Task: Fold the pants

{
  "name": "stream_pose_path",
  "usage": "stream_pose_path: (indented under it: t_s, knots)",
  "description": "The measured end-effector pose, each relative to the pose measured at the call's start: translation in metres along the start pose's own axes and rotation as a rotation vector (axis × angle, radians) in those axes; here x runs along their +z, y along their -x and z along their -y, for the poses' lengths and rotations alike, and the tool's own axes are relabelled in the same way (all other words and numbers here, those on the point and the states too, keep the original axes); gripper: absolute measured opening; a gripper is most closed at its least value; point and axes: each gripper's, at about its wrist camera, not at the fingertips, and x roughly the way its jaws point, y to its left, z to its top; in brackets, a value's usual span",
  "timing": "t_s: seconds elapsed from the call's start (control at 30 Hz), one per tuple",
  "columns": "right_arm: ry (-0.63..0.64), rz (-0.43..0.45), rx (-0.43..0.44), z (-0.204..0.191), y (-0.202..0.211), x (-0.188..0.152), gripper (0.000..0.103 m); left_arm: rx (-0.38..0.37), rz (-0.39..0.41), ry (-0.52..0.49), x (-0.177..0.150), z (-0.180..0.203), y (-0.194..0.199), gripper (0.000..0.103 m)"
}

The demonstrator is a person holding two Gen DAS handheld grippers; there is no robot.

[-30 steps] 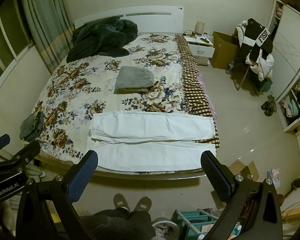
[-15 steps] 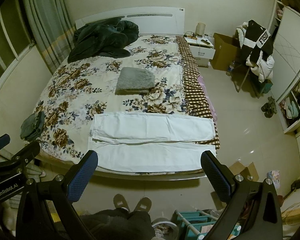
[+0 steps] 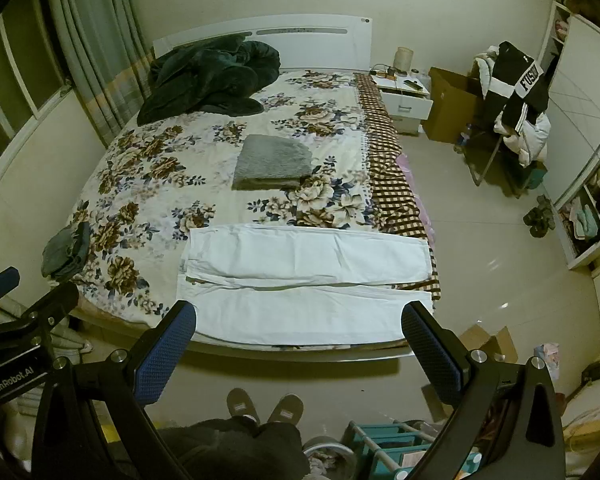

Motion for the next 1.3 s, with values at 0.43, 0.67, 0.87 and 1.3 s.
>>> stream_pose_path:
  t_s: [0.43,0.67,0.87,1.3]
  knots:
    - [0.002,0.009,0.003,-0.002,0.004,0.01,0.103,-0.004,0.009,0.009,0.007,-0.005,0.003,0.103]
    - [0.001,0.011,0.008,-0.005,0.005,0.012,0.103,-0.004,0.011,0.009,0.005,-0.005,0.003,0.103]
    - [0.001,0.011,0.005,-0.005,0.005,0.011,0.103,0.0,0.015,0.009,0.006,-0.005,0.004,0.103]
    - [0.008,0.008,0.026,-0.012,0.005,0.016,0.103,0.004,0.019,0.01,0.008,-0.006,0.006,0.103]
